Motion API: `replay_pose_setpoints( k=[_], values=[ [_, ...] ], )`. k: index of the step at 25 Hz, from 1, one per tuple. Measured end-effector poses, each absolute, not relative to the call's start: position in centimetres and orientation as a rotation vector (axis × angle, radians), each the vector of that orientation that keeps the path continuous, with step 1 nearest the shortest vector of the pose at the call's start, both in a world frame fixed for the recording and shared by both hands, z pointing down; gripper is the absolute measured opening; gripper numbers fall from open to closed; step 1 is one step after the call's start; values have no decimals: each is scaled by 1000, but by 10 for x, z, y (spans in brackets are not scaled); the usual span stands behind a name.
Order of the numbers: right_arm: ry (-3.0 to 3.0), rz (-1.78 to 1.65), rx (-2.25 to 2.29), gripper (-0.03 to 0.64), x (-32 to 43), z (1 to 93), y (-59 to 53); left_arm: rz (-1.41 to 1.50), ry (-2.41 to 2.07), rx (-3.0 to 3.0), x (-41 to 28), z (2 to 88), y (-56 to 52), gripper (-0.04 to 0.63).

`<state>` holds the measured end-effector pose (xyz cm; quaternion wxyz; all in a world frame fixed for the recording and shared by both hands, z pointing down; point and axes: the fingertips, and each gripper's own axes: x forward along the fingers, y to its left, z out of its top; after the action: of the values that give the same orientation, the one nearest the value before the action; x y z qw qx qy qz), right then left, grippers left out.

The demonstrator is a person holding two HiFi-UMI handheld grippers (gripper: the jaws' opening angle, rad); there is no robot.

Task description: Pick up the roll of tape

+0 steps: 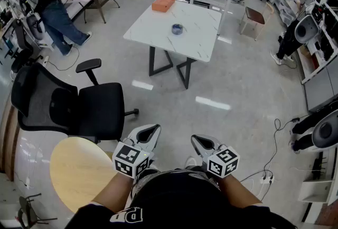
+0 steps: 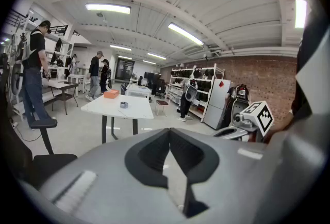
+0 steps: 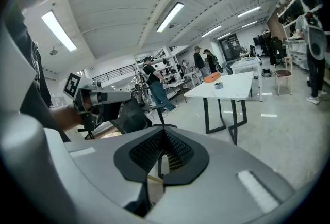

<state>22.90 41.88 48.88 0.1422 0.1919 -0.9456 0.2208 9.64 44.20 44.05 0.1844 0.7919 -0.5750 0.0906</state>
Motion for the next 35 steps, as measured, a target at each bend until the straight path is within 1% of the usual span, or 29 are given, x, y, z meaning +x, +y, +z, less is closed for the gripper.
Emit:
replay_pose_setpoints(
  k=[17,22,30,35],
  values=[
    [-2772,658,414,-2,246,473,392,247,-1665,2112,120,443,418,59],
    [-2757,669,387,-2,268,479,376,155,-1649,2050,141,448,404,58],
    [-2706,733,395,-2,319,494,353,177,-1703,2031,184,454,392,58],
    [-2697,750,360,-2,329,498,349,201,-1721,1989,195,461,400,58]
  ],
)
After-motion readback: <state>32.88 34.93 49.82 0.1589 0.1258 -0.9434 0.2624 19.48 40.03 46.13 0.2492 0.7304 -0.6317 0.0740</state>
